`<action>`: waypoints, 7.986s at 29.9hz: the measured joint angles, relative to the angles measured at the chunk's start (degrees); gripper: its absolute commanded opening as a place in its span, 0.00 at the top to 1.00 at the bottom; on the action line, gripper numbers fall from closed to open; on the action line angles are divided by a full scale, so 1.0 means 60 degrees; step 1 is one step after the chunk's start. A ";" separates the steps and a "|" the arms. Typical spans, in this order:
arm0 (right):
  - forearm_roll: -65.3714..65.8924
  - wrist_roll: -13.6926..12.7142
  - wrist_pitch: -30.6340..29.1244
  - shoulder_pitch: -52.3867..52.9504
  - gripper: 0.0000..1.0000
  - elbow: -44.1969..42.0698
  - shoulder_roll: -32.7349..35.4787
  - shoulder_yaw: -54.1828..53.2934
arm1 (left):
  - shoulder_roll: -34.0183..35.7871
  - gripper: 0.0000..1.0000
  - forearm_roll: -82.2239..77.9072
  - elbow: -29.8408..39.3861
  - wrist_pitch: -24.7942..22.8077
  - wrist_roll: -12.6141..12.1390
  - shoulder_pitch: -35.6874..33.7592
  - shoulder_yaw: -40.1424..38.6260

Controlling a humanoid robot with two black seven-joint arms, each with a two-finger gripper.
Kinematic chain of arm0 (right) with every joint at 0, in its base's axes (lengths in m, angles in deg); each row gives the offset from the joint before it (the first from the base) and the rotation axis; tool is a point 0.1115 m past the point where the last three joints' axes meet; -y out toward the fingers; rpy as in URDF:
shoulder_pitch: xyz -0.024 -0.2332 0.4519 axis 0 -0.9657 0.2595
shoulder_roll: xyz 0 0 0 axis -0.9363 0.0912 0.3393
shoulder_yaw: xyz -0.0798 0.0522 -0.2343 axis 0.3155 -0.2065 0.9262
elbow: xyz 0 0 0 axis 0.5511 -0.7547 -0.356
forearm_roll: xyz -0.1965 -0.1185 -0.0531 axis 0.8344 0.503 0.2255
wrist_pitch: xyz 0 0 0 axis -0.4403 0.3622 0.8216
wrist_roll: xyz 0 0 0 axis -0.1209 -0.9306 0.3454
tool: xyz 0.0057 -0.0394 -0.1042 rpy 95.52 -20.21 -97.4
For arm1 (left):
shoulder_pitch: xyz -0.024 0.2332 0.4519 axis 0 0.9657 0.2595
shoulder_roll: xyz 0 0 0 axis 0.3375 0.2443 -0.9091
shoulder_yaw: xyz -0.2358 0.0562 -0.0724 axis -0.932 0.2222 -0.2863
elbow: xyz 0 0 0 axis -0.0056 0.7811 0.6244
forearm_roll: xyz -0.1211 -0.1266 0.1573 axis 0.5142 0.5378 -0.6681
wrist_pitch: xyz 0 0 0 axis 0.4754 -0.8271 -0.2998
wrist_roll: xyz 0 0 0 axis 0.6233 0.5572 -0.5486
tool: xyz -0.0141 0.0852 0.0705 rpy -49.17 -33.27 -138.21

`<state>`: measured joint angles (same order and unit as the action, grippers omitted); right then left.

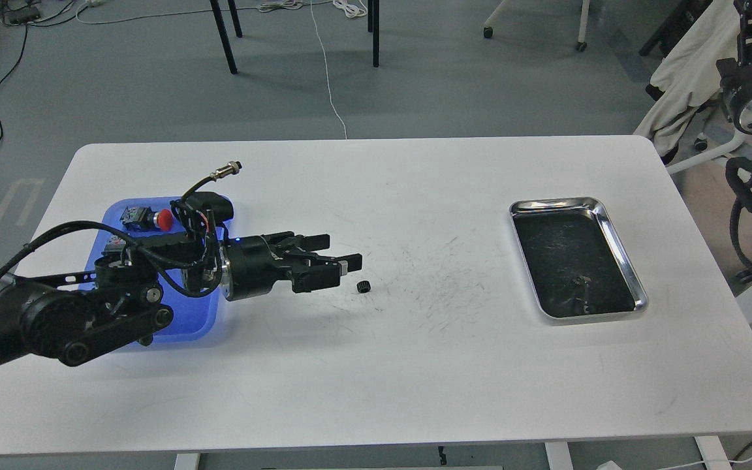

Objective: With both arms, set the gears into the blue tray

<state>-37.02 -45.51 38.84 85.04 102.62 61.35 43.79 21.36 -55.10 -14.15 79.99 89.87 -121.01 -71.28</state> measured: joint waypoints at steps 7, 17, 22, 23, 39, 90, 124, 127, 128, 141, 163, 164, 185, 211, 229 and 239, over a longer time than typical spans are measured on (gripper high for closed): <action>0.0000 -0.0016 0.0005 -0.0199 0.06 0.0053 0.0068 -0.0013 | -0.0812 0.03 -0.2143 -0.0375 0.0000 -0.0004 -0.0018 0.0013; 0.0049 -0.0003 0.0051 -0.0329 0.06 0.0051 0.0061 0.0017 | -0.1409 0.05 -0.3511 -0.1123 -0.0029 -0.0004 -0.0809 0.0018; 0.0057 -0.0001 0.0048 -0.0330 0.06 0.0036 0.0055 0.0025 | -0.1561 0.05 -0.3469 -0.1312 -0.0065 -0.0005 -0.0776 0.0019; 0.0056 -0.0001 0.0025 -0.0331 0.06 0.0031 0.0057 0.0013 | -0.1572 0.05 -0.3468 -0.1349 -0.0064 -0.0005 -0.0748 0.0019; 0.0075 0.0377 -0.0505 -0.2147 0.04 0.0700 0.0546 -0.3081 | -0.2397 0.03 -0.3531 -0.2735 0.0004 -0.0005 -0.0277 0.0032; 0.0261 0.0585 -0.0501 -0.2361 0.04 0.0764 0.0413 -0.3028 | -0.3235 0.92 -0.4159 -0.4991 0.1793 -0.0016 0.0216 0.1057; 0.0725 0.0585 -0.0471 -0.2263 0.04 0.0788 0.0127 -0.3011 | 0.1267 0.94 -0.2986 -0.5364 0.2983 -0.0003 0.1035 0.0730; 0.0821 0.0585 -0.0472 -0.2264 0.04 0.0790 0.0129 -0.3011 | 0.1265 0.93 -0.2865 -0.5443 0.2985 -0.0003 0.1040 0.0739; 0.0842 0.0585 -0.0472 -0.2264 0.04 0.0789 0.0129 -0.3011 | 0.1262 0.93 -0.2859 -0.5450 0.2986 -0.0003 0.1040 0.0744; 0.0875 0.0585 -0.0458 -0.2334 0.04 0.0785 0.0116 -0.3011 | 0.1250 0.71 -0.2616 -0.5462 0.2985 -0.0004 0.1068 0.0759; 0.1131 0.0585 -0.0429 -0.2317 0.04 0.0780 -0.0017 -0.2991 | 0.1359 0.45 -0.0558 -0.5459 0.2875 -0.0005 0.0948 0.0713; 0.1192 0.0585 -0.0429 -0.2316 0.04 0.0783 -0.0017 -0.2988 | 0.1367 0.44 -0.0304 -0.5459 0.2869 -0.0006 0.0936 0.0700; 0.1500 0.0536 -0.0413 -0.2037 0.04 0.1546 0.0248 -0.2971 | 0.1421 0.35 0.7715 -0.5610 0.0884 -0.0007 -0.0275 0.0454; 0.3088 0.0334 -0.0529 -0.1881 0.04 0.4323 0.2715 -0.2004 | 0.1302 0.30 1.1875 -0.5926 -0.3492 -0.0004 -0.0763 -0.1630; 0.6638 -0.0178 -0.1424 0.0548 0.04 0.5068 0.3496 0.2362 | 0.0616 0.29 1.2139 -0.5647 -0.3812 -0.0005 -0.0535 -0.1618; 0.9766 -0.0162 -0.2336 0.1242 0.05 0.5145 0.3497 0.3118 | 0.0459 0.27 1.2155 -0.5647 -0.3669 -0.0005 -0.0518 -0.1653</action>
<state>21.58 -46.49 24.83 92.49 133.49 82.33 62.49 24.11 17.83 -48.03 57.97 89.84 -124.12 -81.20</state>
